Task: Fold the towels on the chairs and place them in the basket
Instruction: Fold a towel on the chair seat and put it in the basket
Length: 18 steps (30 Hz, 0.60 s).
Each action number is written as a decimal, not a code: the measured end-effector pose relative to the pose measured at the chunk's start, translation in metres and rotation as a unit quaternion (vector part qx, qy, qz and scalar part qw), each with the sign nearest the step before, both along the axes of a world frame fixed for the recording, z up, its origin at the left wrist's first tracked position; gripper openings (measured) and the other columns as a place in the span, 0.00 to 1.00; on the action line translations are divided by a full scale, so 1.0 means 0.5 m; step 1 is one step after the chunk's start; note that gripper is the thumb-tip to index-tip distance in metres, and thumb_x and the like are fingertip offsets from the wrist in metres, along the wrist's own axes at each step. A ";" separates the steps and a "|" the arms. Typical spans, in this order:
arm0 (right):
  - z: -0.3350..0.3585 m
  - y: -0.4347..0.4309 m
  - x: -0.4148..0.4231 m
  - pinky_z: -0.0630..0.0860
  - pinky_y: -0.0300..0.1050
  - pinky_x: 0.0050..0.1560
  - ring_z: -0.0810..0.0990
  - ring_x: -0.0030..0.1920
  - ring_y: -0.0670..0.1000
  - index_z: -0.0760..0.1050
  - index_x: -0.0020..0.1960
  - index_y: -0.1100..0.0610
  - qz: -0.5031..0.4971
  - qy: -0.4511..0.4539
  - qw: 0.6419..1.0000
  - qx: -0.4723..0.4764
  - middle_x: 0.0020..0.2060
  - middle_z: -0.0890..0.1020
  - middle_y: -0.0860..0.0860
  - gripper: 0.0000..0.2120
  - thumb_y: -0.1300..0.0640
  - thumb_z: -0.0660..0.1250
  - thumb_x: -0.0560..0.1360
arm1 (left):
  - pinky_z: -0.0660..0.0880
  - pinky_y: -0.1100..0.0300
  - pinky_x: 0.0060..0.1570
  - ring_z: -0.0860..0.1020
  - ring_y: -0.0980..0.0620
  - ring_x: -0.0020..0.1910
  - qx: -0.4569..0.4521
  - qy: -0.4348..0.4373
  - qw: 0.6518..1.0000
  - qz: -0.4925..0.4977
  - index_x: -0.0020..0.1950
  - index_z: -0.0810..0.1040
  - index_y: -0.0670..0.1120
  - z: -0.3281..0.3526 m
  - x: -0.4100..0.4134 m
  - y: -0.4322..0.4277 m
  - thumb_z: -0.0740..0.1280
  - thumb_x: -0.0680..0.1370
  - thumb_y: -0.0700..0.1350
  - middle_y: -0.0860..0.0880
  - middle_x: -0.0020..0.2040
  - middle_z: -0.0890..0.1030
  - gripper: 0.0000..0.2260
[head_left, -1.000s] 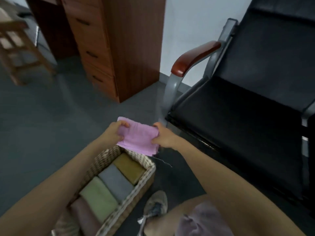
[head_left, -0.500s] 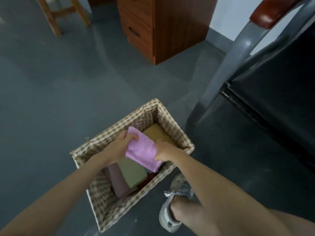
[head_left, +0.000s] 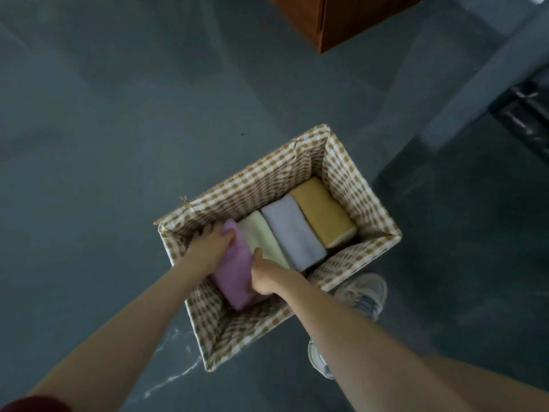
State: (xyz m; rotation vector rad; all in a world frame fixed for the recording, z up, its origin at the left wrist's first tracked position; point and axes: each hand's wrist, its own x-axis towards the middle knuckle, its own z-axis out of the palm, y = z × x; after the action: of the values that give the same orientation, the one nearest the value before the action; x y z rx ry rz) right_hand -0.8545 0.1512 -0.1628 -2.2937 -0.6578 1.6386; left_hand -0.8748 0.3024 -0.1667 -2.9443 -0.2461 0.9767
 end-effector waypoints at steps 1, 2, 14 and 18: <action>-0.009 0.001 -0.005 0.71 0.50 0.55 0.74 0.60 0.60 0.36 0.77 0.59 0.010 -0.003 1.000 -0.005 0.64 0.70 0.62 0.36 0.61 0.58 0.80 | 0.61 0.48 0.69 0.56 0.41 0.72 0.051 0.020 0.998 -0.010 0.72 0.62 0.47 -0.008 -0.003 -0.014 0.54 0.82 0.46 0.42 0.75 0.55 0.18; -0.015 -0.003 -0.006 0.70 0.51 0.58 0.71 0.64 0.61 0.43 0.77 0.58 0.024 -0.006 1.000 -0.009 0.68 0.67 0.61 0.33 0.61 0.58 0.80 | 0.56 0.45 0.71 0.50 0.40 0.75 0.081 0.044 0.996 -0.007 0.76 0.56 0.44 -0.016 -0.010 -0.032 0.53 0.82 0.45 0.41 0.77 0.48 0.22; -0.033 -0.061 0.096 0.55 0.64 0.71 0.49 0.75 0.60 0.55 0.76 0.53 0.243 -0.183 0.951 -0.054 0.76 0.52 0.55 0.25 0.63 0.53 0.80 | 0.44 0.41 0.73 0.37 0.36 0.75 -0.114 0.054 0.944 0.306 0.74 0.28 0.48 -0.111 -0.049 -0.135 0.63 0.79 0.47 0.41 0.74 0.28 0.43; -0.051 -0.065 0.094 0.42 0.68 0.72 0.37 0.76 0.59 0.46 0.78 0.49 0.313 -0.193 0.924 -0.105 0.78 0.42 0.51 0.28 0.58 0.53 0.81 | 0.43 0.38 0.71 0.35 0.36 0.74 -0.083 0.069 0.956 0.271 0.73 0.26 0.46 -0.130 -0.071 -0.136 0.68 0.73 0.57 0.40 0.73 0.27 0.52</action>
State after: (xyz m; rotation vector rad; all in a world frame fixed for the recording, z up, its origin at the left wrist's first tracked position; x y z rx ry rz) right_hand -0.8076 0.1189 -0.1885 -2.7862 -1.5010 1.5400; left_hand -0.9103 0.2344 -0.2317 -2.9924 -1.0581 1.3030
